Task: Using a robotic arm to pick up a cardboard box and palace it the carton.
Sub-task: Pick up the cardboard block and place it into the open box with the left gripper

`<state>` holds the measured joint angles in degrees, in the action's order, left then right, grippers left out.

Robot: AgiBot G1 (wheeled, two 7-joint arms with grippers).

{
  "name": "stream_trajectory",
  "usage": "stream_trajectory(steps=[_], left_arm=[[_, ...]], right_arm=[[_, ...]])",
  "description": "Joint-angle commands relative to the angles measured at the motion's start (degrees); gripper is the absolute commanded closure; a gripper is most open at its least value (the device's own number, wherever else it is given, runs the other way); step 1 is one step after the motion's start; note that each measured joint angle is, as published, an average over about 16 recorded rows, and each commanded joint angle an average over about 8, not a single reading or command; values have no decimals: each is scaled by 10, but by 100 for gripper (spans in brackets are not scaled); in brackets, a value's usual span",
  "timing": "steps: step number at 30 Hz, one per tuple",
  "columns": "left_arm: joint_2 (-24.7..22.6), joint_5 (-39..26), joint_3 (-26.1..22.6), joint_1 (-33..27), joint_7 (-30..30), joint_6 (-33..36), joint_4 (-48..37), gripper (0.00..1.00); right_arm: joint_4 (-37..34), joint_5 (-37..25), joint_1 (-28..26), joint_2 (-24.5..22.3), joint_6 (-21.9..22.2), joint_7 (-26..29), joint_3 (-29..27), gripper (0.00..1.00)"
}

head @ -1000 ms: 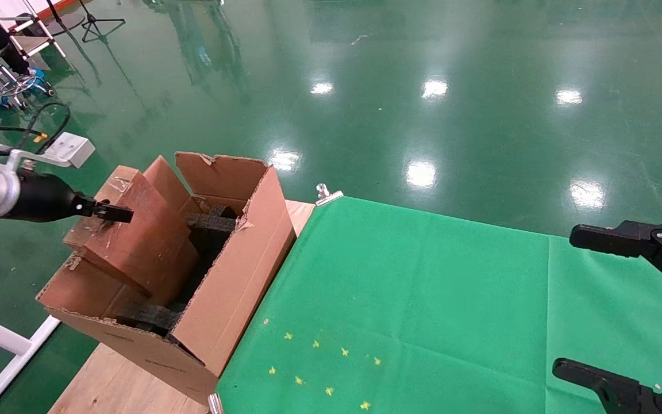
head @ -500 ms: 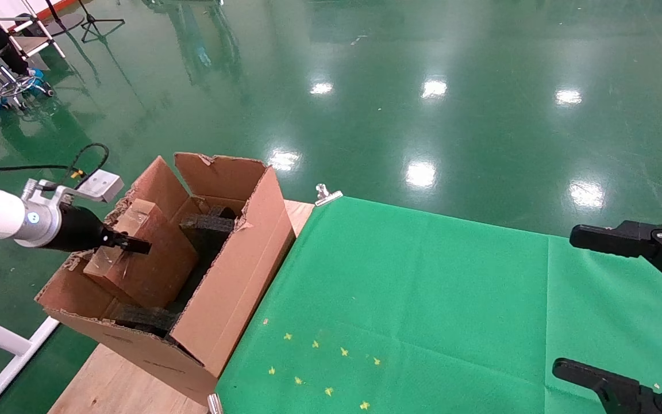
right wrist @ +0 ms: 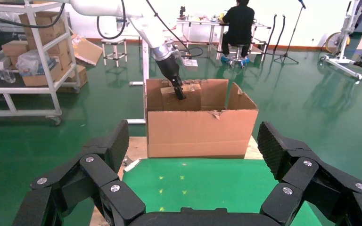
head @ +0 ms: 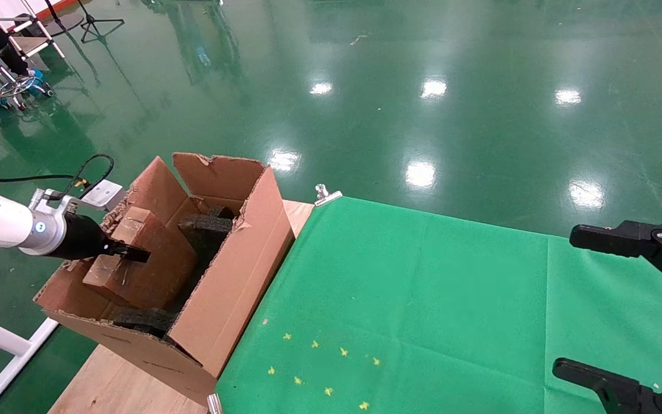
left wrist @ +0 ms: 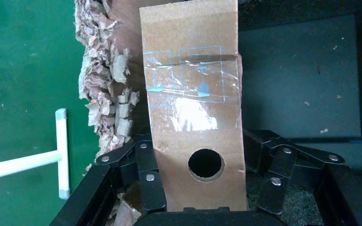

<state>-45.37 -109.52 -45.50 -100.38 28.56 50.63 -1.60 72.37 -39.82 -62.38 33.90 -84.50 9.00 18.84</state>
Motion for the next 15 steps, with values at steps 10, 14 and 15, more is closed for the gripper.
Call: stream_trajectory(steps=[10, 14, 15], left_arm=[[4, 10, 7, -2, -11, 10, 7, 0], [9, 21, 15, -4, -23, 23, 14, 0], [12, 25, 18, -5, -27, 28, 17, 0]], right_arm=[[0, 0, 0, 0, 0, 0, 0, 0], [0, 0, 0, 0, 0, 0, 0, 0], [0, 0, 0, 0, 0, 0, 0, 0]])
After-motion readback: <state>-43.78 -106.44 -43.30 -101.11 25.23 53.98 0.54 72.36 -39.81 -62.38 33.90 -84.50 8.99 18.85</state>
